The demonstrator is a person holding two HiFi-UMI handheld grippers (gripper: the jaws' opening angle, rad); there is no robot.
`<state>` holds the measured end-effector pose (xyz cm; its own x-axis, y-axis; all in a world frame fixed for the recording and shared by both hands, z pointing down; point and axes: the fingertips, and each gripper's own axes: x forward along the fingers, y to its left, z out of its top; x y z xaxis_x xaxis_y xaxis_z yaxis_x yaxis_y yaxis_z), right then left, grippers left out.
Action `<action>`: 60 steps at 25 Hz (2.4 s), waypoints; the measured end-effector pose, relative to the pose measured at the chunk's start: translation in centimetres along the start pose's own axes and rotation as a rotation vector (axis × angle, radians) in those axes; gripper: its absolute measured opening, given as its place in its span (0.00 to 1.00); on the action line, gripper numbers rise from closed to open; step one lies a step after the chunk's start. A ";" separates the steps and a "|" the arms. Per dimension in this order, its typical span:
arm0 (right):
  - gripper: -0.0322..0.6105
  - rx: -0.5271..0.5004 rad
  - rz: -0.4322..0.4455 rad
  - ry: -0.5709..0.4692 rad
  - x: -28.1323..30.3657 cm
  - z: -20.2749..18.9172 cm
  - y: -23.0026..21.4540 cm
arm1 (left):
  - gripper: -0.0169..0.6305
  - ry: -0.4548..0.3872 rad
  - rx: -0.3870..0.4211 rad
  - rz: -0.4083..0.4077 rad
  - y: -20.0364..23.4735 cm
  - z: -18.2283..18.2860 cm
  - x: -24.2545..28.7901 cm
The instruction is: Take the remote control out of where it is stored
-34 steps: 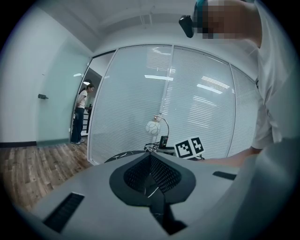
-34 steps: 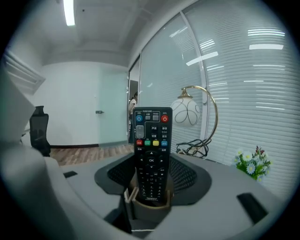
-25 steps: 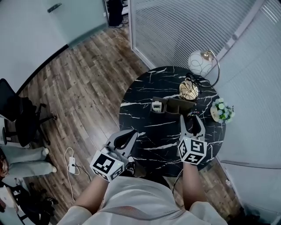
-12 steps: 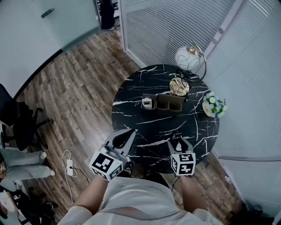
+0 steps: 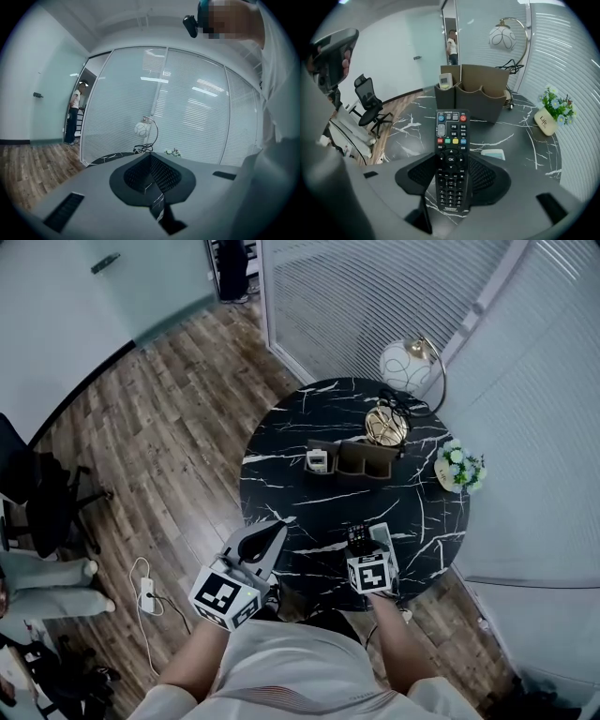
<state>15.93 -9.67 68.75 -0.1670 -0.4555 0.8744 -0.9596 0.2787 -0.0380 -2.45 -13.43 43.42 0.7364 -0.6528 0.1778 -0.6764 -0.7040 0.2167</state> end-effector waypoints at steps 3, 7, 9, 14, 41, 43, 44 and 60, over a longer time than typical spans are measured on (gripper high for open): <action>0.39 -0.036 -0.008 0.031 2.2 0.4 0.5 | 0.04 0.000 -0.010 0.009 0.6 -0.3 -0.3; 0.39 -0.061 -0.016 0.091 4.5 0.2 1.0 | 0.04 -0.001 -0.026 0.018 1.3 -0.8 -0.5; 0.39 -0.076 -0.029 0.112 5.0 0.1 0.9 | 0.04 -0.001 -0.035 0.024 1.7 -0.9 -0.7; 0.39 -0.080 -0.038 0.126 5.7 -0.7 0.9 | 0.04 0.002 -0.051 0.035 2.6 -1.4 -1.1; 0.10 0.093 0.017 -0.929 -24.3 15.3 -2.3 | 0.04 -0.104 0.034 -0.054 -2.7 5.8 0.8; 0.09 0.084 0.014 -0.961 -25.5 15.3 -2.3 | 0.04 -0.104 0.038 -0.056 -3.1 5.9 0.7; 0.09 0.077 0.015 -0.971 -26.0 15.4 -2.3 | 0.04 -0.104 0.040 -0.056 -3.3 6.0 0.7; 0.09 0.039 0.008 -0.955 -26.7 15.9 -1.6 | 0.04 -0.139 0.060 -0.060 -4.0 6.7 0.3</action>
<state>18.35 -11.42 37.79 -0.2709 -0.9563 0.1103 -0.9617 0.2640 -0.0732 0.36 -12.69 36.19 0.7687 -0.6389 0.0310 -0.6344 -0.7553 0.1646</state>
